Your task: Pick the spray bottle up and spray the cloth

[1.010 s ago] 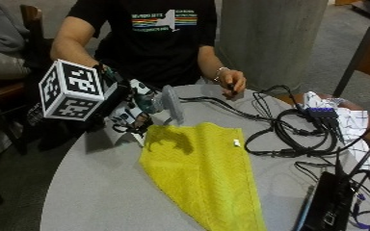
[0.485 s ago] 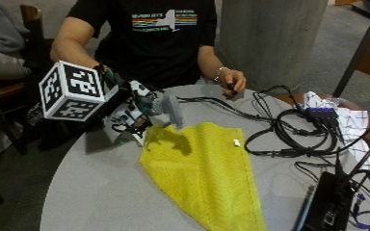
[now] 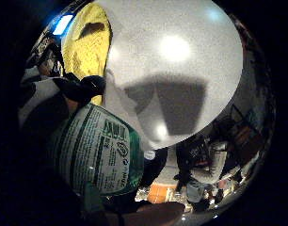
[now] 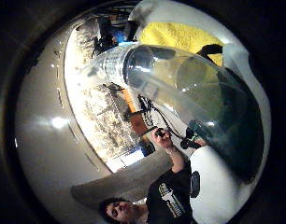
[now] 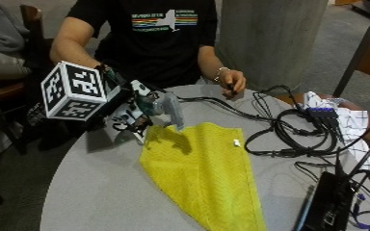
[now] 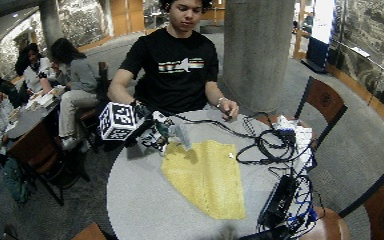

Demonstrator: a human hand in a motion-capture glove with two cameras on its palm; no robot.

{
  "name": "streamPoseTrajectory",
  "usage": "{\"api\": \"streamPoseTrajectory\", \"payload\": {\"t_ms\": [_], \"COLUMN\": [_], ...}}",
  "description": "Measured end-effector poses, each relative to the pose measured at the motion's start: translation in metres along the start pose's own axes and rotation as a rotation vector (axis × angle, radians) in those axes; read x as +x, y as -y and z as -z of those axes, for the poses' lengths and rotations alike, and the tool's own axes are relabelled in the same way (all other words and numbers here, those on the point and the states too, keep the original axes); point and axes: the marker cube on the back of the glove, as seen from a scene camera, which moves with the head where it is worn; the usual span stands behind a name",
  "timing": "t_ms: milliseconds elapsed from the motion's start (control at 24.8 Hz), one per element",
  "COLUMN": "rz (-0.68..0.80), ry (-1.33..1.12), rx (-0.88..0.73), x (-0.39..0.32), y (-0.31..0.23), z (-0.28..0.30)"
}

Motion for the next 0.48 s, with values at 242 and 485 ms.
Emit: {"api": "streamPoseTrajectory", "payload": {"t_ms": [242, 485], "rz": [0.015, 0.256], "ry": [0.008, 0.11], "rx": [0.008, 0.154], "x": [0.0, -0.029], "y": [-0.002, -0.033], "z": [-0.002, -0.024]}}
